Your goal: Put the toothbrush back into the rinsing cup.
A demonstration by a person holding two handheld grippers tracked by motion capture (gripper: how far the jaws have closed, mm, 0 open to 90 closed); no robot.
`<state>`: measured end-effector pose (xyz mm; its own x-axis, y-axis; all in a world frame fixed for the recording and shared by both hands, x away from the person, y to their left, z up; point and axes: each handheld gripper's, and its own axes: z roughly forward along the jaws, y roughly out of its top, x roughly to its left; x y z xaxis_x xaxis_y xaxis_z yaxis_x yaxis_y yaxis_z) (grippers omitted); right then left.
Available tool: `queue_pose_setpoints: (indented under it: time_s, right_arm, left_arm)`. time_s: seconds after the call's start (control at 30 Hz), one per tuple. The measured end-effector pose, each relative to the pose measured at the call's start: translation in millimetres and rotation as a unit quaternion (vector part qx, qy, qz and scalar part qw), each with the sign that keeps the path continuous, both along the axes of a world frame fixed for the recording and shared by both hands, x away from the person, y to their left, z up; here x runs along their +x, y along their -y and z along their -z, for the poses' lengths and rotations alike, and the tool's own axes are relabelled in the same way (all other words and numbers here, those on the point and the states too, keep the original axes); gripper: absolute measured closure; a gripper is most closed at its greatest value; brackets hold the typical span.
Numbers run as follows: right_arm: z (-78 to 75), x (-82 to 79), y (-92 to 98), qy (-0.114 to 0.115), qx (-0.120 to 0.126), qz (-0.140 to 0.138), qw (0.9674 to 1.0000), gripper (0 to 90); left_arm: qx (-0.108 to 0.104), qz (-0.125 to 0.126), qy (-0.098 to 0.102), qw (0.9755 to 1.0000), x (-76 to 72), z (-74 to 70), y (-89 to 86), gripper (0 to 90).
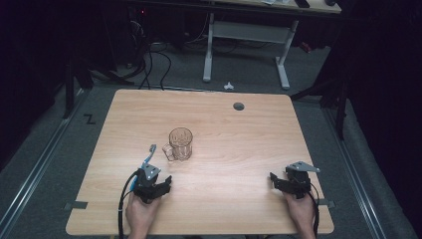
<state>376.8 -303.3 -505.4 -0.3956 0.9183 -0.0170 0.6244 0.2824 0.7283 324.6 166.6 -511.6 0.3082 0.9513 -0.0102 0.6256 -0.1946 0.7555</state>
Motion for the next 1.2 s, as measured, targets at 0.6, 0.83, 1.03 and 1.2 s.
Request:
queue_pose_setpoints:
  time_s: [0.6,0.83,1.03,1.2]
  right_arm:
    - [0.0,0.1,-0.1,0.000,0.000,0.000,1.0000,30.2]
    - [-0.1,0.2,0.2,0.000,0.001,0.000,1.0000,30.2]
    - [-0.1,0.2,0.3,0.000,0.001,0.000,1.0000,30.2]
    - [-0.1,0.2,0.3,0.000,0.001,0.000,1.0000,30.2]
  left_arm:
    - [0.000,0.002,0.000,1.0000,0.1,0.0,0.1,33.9]
    - [-0.002,0.004,-0.002,1.0000,0.3,-0.1,-0.4,33.8]
    - [-0.004,0.003,-0.002,1.0000,0.5,0.0,-0.4,33.6]
    - [-0.002,0.004,-0.002,1.0000,0.4,-0.1,-0.4,32.7]
